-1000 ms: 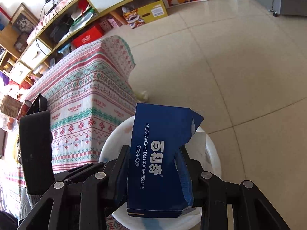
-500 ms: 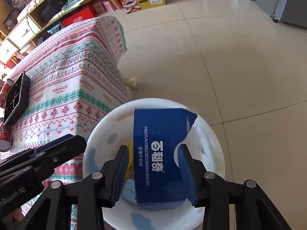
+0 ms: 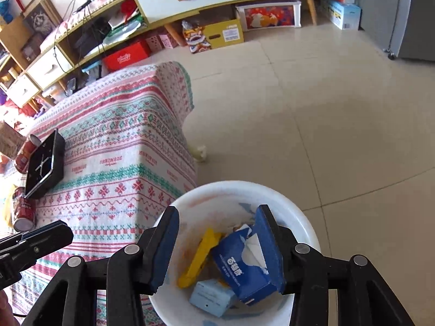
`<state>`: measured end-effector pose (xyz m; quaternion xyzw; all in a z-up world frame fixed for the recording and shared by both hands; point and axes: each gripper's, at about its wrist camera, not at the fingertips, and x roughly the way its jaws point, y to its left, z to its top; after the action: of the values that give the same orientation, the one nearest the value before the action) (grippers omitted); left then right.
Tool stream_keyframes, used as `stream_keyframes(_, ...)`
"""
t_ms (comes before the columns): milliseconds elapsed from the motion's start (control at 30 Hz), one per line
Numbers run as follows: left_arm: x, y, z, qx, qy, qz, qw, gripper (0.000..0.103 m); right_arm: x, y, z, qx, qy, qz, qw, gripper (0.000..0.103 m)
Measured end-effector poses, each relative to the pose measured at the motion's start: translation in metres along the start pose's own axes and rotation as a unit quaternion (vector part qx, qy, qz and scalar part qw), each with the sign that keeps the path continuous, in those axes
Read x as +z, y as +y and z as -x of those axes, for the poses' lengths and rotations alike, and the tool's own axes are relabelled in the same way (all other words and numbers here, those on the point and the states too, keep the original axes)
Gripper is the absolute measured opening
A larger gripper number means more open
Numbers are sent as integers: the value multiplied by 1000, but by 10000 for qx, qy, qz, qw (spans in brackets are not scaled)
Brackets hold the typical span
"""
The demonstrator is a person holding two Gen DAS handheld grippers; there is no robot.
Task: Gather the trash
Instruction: 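Move both open tools back over the table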
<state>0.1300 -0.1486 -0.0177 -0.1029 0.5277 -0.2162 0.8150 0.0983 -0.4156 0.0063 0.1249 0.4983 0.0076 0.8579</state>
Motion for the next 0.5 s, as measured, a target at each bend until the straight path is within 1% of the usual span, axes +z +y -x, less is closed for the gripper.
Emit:
stream_keyframes(67,0,21,16,139,-47,75,9999,25,1,9,4,181,-48,117,9998,52)
stream_keyframes(133,0,44,33,271,-102,136,9995,25,0,24,10,414,-36,424,9982,52)
stream_keyframes(200,1,69,52,424,-147,202,9988,25,-4,46,18,655,-52,836,9943,56)
stream_keyframes(267,6,96,73,643,-252,294,9972,29,-11,70,27,761,-133,1276,9888,61)
stream_keyframes(333,10,123,89,917,-340,365,9945,43,-17,90,36,876,-267,1598,9829,61)
stream_keyframes(400,13,148,99,1222,-341,405,9911,51,-19,103,45,1022,-435,1677,9796,61)
stream_keyframes(500,18,183,101,1520,-296,428,9870,58,-17,114,50,1292,-452,1511,9790,61)
